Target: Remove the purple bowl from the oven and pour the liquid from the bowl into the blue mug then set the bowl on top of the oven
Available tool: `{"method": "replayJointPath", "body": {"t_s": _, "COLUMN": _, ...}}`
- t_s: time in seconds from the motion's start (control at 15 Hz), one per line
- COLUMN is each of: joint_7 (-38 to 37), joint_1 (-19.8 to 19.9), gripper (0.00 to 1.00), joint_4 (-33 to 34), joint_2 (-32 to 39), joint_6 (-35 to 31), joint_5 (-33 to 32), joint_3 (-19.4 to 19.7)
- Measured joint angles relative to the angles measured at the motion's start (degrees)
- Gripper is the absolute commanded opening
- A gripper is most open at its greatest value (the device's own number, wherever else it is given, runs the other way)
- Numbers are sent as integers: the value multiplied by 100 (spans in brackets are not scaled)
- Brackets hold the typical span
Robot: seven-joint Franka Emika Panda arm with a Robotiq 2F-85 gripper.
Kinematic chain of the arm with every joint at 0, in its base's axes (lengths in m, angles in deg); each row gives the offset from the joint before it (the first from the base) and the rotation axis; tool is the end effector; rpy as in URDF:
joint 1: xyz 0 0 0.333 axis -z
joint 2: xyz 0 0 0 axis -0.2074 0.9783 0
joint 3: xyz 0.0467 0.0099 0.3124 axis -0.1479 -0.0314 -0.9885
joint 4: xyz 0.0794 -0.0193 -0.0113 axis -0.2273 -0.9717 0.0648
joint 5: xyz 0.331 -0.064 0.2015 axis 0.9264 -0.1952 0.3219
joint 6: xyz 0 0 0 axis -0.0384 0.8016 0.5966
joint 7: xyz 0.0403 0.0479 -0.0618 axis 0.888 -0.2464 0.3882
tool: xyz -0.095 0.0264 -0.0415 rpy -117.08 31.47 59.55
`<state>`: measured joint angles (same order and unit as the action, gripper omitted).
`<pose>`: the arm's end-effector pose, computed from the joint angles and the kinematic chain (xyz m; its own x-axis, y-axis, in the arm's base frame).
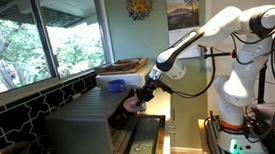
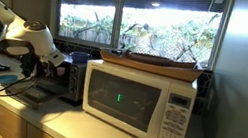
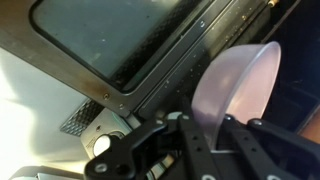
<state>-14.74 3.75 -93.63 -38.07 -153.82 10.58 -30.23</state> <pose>0.3893 0.0534 0.4215 0.7690 -0.5854 0.2566 -0.3410 -0.7153 -0.6100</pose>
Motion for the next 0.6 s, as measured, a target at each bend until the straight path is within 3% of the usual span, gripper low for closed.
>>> {"method": "replayJointPath", "body": {"t_s": 0.27, "joint_7": 1, "joint_1": 266, "gripper": 4, "joint_4": 41, "joint_2": -268, "joint_6": 967, "joint_5": -875, "joint_3": 249}}
{"method": "replayJointPath", "body": {"t_s": 0.6, "joint_7": 86, "joint_1": 295, "gripper": 4, "joint_4": 209, "joint_2": -606, "joint_6": 2128, "joint_5": -1303, "joint_3": 649}}
